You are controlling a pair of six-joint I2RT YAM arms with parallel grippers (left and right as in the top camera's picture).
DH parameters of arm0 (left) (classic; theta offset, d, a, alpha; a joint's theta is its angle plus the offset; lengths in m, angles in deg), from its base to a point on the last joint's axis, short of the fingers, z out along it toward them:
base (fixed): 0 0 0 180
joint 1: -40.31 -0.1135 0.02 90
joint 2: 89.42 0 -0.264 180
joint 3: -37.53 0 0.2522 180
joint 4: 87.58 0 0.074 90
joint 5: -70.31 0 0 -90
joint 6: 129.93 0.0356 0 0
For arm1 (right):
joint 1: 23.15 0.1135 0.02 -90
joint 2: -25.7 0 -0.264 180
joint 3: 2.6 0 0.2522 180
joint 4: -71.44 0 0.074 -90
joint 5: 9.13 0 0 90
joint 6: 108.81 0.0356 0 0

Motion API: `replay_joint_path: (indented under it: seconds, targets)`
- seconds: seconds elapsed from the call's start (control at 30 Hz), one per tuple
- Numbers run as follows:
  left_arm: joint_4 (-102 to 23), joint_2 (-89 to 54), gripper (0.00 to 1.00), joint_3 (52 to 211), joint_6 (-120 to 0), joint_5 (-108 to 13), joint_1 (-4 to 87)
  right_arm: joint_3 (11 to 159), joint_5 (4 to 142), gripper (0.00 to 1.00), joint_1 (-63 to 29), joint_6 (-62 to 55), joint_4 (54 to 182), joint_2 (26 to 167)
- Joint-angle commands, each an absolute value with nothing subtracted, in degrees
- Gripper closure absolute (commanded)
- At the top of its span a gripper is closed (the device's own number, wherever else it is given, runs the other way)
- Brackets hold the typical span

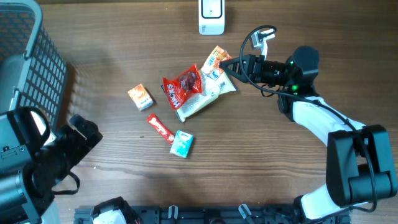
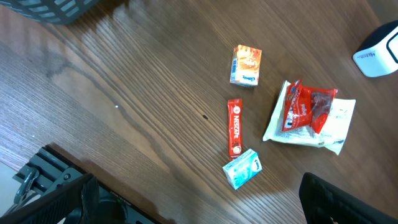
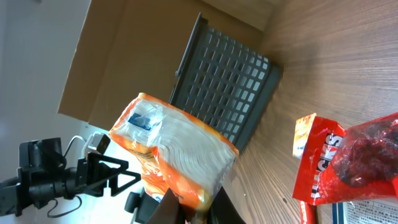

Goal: Scan the item barcode
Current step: 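Lift the orange pack and carry it toward the white scanner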

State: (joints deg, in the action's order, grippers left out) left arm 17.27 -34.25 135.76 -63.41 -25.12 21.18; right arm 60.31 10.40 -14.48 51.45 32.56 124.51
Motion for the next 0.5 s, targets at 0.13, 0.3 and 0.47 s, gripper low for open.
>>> replay_joint_path:
  seconds: [0.13, 0.3, 0.47]
  targets:
    - [17.1, -34.2, 0.0, 135.7, -64.2, -24.6, 20.9, 60.8, 9.0, 0.96, -14.6, 50.2, 32.1, 125.3]
    - [17.1, -34.2, 0.0, 135.7, -64.2, -24.6, 20.9, 60.8, 8.8, 0.96, -14.6, 50.2, 32.1, 125.3]
    - [17.1, -34.2, 0.0, 135.7, -64.2, -24.6, 20.9, 60.8, 11.2, 0.96, -14.5, 52.3, 32.1, 125.3]
